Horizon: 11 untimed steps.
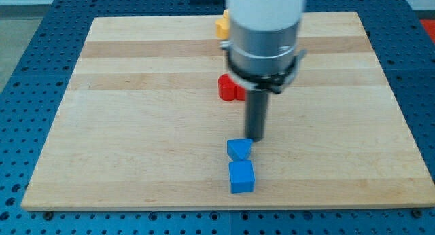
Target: Push the green star to the left center of the board
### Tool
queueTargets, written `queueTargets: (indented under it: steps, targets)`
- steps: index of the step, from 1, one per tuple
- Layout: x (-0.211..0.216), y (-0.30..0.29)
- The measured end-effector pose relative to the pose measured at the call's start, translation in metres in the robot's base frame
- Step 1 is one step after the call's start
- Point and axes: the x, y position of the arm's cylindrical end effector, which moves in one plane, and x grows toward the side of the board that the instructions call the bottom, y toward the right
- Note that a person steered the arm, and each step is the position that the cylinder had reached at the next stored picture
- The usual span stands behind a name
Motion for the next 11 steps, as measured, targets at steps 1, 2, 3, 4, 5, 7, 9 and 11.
queueTargets:
  steps: [1,2,3,4,5,7,9,11]
  targets:
    - [-0.027,0.044]
    - [-0.054,0.066]
    - [-0.106,0.075]
    - [-0.167,0.077]
    - [-0.223,0.076]
    - [-0.299,0.064]
    - [-0.312,0.027]
    - [-0.299,0.003]
